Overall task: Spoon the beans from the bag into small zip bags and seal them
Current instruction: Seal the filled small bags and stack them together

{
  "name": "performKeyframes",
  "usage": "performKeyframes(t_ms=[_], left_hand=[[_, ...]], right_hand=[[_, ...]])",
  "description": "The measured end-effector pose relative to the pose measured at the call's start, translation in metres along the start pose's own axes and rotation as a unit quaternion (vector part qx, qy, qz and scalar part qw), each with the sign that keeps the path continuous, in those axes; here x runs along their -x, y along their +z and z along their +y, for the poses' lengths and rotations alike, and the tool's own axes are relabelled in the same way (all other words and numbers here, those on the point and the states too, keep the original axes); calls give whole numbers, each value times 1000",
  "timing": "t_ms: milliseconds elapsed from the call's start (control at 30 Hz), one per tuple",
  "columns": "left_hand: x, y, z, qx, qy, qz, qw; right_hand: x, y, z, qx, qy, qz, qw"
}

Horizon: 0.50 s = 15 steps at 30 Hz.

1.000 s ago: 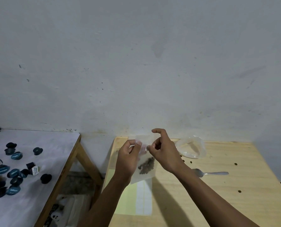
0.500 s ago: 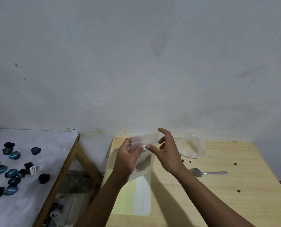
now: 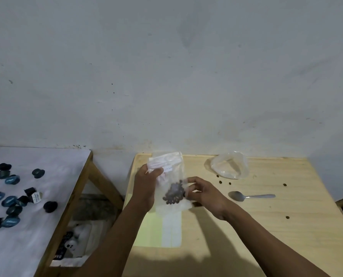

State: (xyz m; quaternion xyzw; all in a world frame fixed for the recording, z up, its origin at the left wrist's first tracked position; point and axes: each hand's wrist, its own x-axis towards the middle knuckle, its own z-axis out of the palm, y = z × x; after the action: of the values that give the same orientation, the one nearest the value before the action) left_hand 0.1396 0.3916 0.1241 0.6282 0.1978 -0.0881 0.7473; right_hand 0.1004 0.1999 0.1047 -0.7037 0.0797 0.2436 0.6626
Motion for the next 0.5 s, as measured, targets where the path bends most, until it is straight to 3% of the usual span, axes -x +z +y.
performKeyframes(t_ms=[133,267,367,500], left_hand=[[-16,-5,-25,-45,-42,19,998],[-14,-12,-57,-147,-102,-25,984],[-13,-16,-69,-231,-74,-48,969],[-33,-16,-68,-348,-1,-15,937]], right_hand=[[-5,2,27,-53,57,37,996],[-24,7,43,-84,76,129,985],[-38,13,44,-75,65,166,981],[-67,22,36,-22,58,177,982]])
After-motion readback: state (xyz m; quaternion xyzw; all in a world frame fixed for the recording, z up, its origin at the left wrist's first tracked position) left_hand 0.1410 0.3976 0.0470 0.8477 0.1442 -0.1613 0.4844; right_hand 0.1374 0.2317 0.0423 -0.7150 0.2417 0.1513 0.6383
